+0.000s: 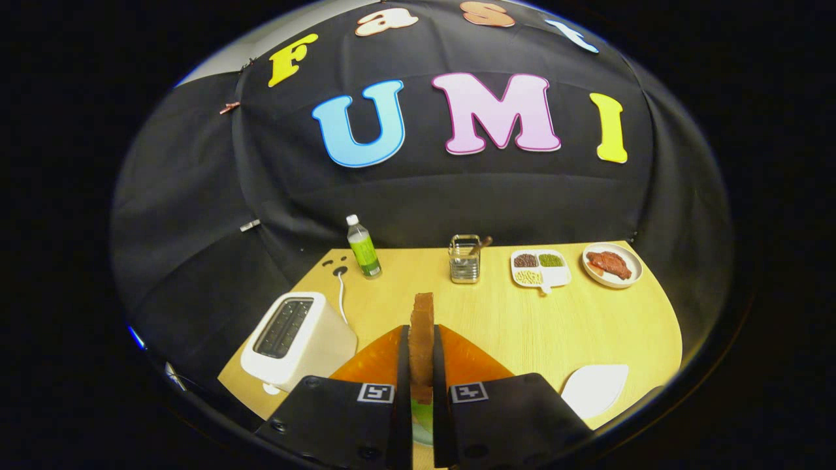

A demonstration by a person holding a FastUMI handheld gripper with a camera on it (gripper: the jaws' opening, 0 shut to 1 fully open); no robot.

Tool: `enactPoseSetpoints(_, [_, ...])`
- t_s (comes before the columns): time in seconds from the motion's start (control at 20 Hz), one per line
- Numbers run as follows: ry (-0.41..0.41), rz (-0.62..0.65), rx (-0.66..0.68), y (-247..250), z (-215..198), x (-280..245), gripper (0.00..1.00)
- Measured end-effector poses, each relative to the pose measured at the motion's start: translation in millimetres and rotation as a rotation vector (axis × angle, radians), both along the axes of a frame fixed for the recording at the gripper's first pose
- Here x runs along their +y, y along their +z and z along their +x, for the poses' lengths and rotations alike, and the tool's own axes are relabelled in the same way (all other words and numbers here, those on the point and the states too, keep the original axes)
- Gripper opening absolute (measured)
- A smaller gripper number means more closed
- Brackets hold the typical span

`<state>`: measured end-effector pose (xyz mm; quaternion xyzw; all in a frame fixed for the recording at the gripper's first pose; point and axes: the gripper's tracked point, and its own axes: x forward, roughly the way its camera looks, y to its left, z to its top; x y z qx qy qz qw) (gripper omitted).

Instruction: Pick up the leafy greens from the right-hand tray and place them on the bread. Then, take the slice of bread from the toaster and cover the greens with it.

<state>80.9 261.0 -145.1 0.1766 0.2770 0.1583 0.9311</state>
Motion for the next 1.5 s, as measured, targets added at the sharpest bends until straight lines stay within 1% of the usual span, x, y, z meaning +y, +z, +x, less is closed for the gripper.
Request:
enactPoseSetpoints(0.1, [0.001,0.023,0.031,-19,-8,10,0.17])
enactPoseSetpoints(0.35, [-0.020,0.163,0.119,-54,-21,40,0.17])
enactPoseSetpoints(0.45, [-0.025,0.183,0.158,-73,-28,44,0.17])
enactPoseSetpoints(0.65, [-0.018,0.101,0.196,-116,-36,31,0.17])
enactPoseSetpoints(0.75, [-0.008,0.033,0.188,-132,-36,18,0.17])
enactPoseSetpoints(0.8, [0.001,0.018,0.182,-136,-36,14,0.17])
enactPoseSetpoints(1.1, [-0.031,-0.018,0.204,-163,-27,-9,0.17])
enactPoseSetpoints(1.3, [-0.012,-0.055,0.214,-177,-26,-17,0.17])
enactPoseSetpoints(1.35, [-0.006,-0.071,0.209,-181,-25,-18,0.20])
enactPoseSetpoints(1.4, [0.005,-0.091,0.202,-182,-26,-20,0.20])
enactPoseSetpoints(1.5, [0.004,-0.156,0.191,-188,-24,-28,0.30])
